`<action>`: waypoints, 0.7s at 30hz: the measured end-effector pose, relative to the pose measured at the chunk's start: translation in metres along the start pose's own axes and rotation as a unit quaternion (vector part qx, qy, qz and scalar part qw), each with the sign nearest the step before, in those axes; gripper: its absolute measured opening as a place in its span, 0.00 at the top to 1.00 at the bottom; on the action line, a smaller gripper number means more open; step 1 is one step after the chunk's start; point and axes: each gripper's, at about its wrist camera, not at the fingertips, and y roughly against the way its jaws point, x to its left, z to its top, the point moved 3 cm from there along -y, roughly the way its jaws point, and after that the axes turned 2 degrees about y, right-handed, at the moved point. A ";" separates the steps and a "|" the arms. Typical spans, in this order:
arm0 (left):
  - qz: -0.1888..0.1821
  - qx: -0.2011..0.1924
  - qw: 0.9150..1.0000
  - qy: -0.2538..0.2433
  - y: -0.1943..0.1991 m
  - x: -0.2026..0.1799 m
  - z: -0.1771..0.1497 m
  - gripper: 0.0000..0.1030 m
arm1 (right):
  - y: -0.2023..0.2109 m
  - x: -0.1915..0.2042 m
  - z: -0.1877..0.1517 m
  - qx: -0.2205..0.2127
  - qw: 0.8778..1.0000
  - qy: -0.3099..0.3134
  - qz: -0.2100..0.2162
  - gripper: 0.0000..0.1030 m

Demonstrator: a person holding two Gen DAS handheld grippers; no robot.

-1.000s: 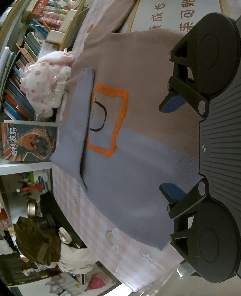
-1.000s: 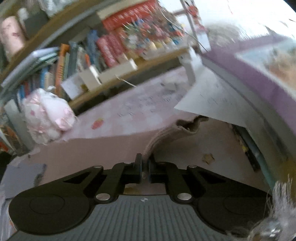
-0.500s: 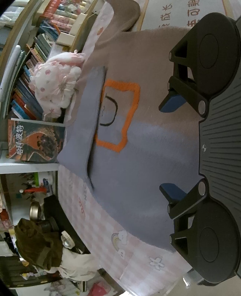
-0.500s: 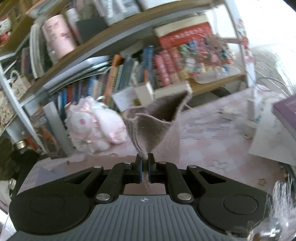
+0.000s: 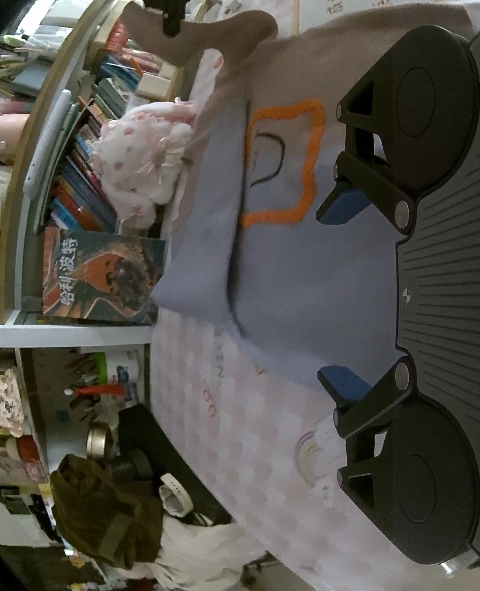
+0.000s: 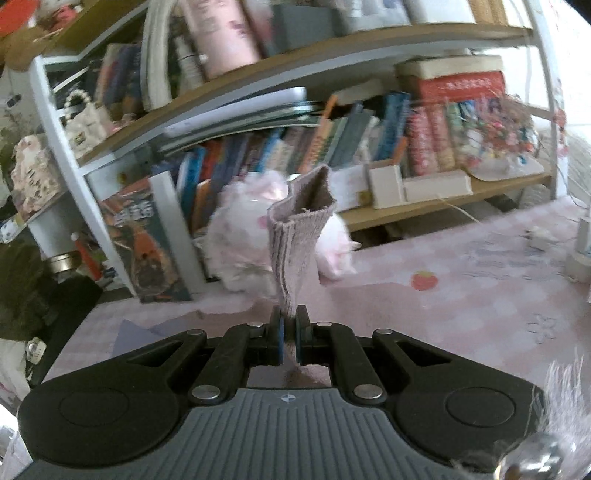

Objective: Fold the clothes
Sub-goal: 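Lift the beige sleeve with the right tool and carry it across the body, then lower the beige sleeve onto the folded grey sleeve and open the right tool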

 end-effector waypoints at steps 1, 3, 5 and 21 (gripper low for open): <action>-0.005 -0.002 1.000 -0.005 -0.001 0.006 0.002 0.16 | -0.002 0.009 0.000 -0.002 1.000 0.003 0.000 0.95; -0.015 -0.007 1.000 -0.014 -0.003 0.016 0.005 0.16 | -0.007 0.027 -0.001 -0.005 1.000 0.009 0.000 0.95; -0.025 -0.013 0.999 -0.027 -0.004 0.023 0.007 0.16 | -0.012 0.046 -0.001 -0.007 1.000 0.016 0.001 0.95; -0.027 -0.016 0.998 -0.056 -0.001 0.076 0.006 0.16 | -0.104 0.163 -0.045 0.068 0.989 0.134 0.008 0.95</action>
